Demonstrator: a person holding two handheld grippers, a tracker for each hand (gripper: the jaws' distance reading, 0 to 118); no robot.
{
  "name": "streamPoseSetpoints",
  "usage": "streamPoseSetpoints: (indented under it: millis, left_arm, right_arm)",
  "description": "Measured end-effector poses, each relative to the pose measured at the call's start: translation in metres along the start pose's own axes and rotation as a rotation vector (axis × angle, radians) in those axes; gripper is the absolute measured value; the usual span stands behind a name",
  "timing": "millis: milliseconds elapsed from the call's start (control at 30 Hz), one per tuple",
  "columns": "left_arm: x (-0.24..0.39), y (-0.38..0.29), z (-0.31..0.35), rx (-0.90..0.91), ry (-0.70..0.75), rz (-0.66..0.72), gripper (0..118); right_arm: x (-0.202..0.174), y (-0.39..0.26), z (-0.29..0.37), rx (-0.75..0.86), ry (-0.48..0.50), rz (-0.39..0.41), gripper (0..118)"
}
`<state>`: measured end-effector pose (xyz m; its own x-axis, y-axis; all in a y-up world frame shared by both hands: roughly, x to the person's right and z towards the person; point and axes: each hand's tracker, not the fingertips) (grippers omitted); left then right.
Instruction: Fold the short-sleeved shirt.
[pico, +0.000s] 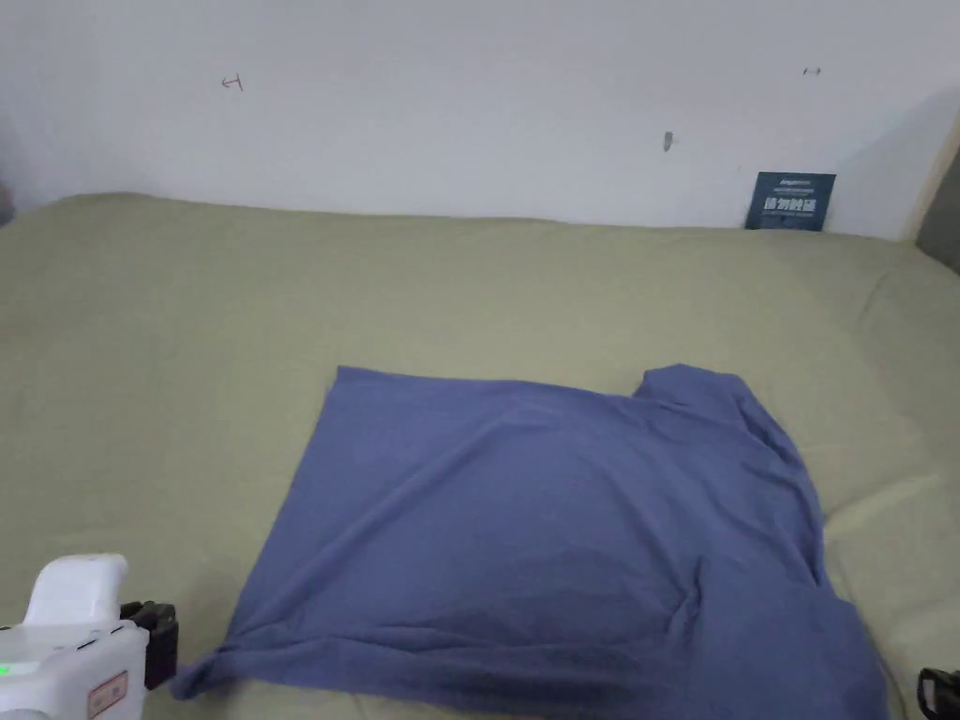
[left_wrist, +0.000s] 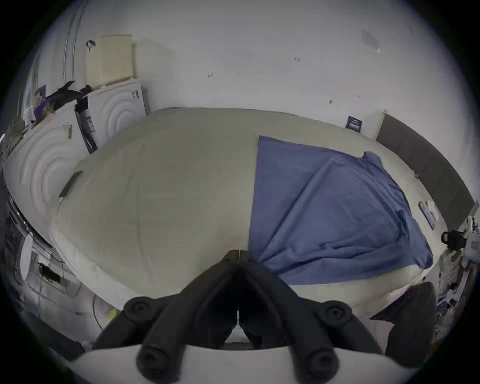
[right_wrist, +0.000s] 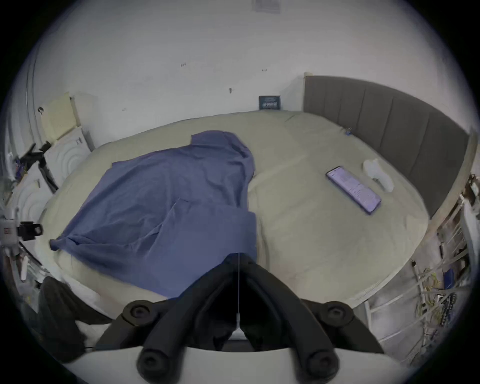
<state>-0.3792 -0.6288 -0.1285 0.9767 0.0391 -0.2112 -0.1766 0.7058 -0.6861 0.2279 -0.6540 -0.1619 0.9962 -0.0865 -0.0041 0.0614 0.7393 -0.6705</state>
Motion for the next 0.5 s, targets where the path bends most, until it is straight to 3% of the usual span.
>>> streamPoseSetpoints:
  millis: [67,167,200,233,267,300,400,500]
  left_arm:
    - [-0.005,-0.002,-0.003,-0.02,-0.032,0.027,0]
    - [-0.005,-0.006,-0.011,-0.054,-0.038,-0.034,4]
    - [-0.003,-0.008,-0.014,-0.074,-0.075,-0.044,16]
    - [-0.002,-0.01,-0.019,-0.101,-0.103,-0.051,43]
    - [0.0,-0.012,-0.028,-0.144,-0.094,-0.052,90]
    - [0.003,-0.015,-0.034,-0.161,-0.084,-0.074,106]
    - [0.013,-0.017,-0.05,-0.165,-0.055,-0.119,106]
    - [0.017,-0.017,-0.065,-0.192,-0.036,-0.134,103]
  right_arm:
    - [-0.017,0.004,0.008,0.006,-0.012,0.009,0]
    - [-0.015,-0.001,0.006,-0.012,-0.013,0.033,0]
    - [-0.015,0.0,0.005,-0.017,-0.012,0.022,0]
    - [-0.015,0.0,0.005,-0.023,-0.01,0.015,0]
    - [-0.015,-0.001,0.005,-0.029,-0.008,0.011,0]
    - [-0.012,-0.005,0.003,-0.032,-0.011,0.009,0]
    - [-0.013,-0.006,0.005,-0.051,-0.01,0.01,0]
    - [0.008,-0.023,-0.013,-0.074,-0.013,0.026,0]
